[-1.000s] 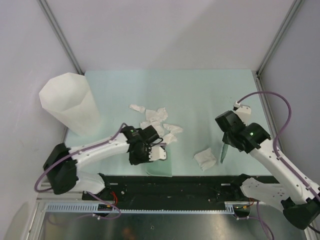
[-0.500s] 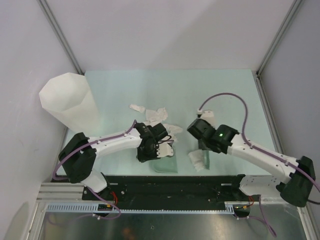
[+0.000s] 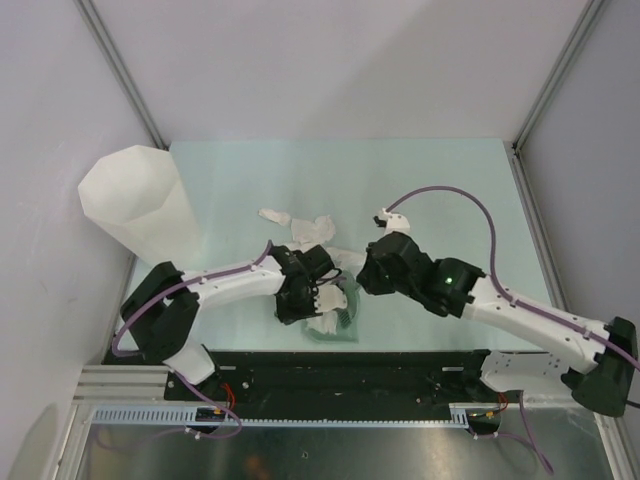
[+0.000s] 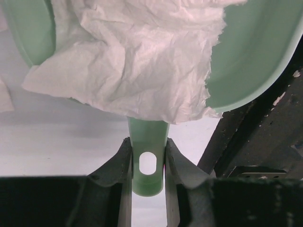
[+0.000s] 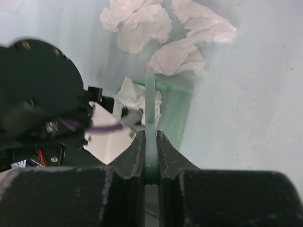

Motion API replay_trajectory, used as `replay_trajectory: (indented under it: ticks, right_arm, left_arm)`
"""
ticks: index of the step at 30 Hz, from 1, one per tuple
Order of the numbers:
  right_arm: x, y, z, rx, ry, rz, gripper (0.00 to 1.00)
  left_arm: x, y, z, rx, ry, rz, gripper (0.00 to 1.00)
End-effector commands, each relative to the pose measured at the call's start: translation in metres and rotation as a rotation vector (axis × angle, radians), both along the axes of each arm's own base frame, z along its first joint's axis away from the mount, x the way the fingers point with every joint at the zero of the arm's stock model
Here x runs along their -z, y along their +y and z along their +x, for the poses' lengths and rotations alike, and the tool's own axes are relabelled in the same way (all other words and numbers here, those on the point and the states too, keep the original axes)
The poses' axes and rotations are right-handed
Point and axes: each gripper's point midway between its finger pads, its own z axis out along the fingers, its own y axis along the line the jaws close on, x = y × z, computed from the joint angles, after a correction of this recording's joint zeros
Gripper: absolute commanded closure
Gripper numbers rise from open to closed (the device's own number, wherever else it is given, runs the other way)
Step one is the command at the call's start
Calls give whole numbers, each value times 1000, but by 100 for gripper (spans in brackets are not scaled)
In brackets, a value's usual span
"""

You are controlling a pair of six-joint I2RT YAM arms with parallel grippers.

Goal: Sweep away the paper scraps from the table

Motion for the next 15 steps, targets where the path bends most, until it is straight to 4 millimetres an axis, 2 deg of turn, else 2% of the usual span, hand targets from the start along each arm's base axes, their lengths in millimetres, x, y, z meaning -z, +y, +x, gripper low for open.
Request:
replay_trajectory:
  ticks: [1, 5, 8, 9, 11, 12, 13, 15]
  right_arm:
    - [-46, -28, 1, 99, -83, 67, 100]
    - [-81, -48, 4, 85, -201, 70, 100]
    - [-98, -62, 16, 96, -277, 50, 100]
    - [-104, -73, 27, 139, -299, 46, 100]
    - [-109, -79, 38, 135, -319, 47, 100]
    - [-110, -94, 53, 190, -320, 43, 100]
    - [-108, -97, 59, 190, -313, 41, 100]
    - [-91, -93, 68, 162, -273, -4, 100]
  left_arm:
    - [-26, -20, 15, -75, -8, -201, 100]
    - [-43, -14, 18, -78, -35, -287, 100]
    - [-57, -7, 17, -87, -79, -333, 100]
    - [-60, -1, 20, -111, -89, -346, 100]
    - [-66, 10, 22, -155, -123, -360, 100]
    - [-66, 20, 27, -193, -141, -350, 100]
    - [-64, 31, 24, -208, -151, -330, 100]
    - [-60, 54, 27, -259, -172, -283, 100]
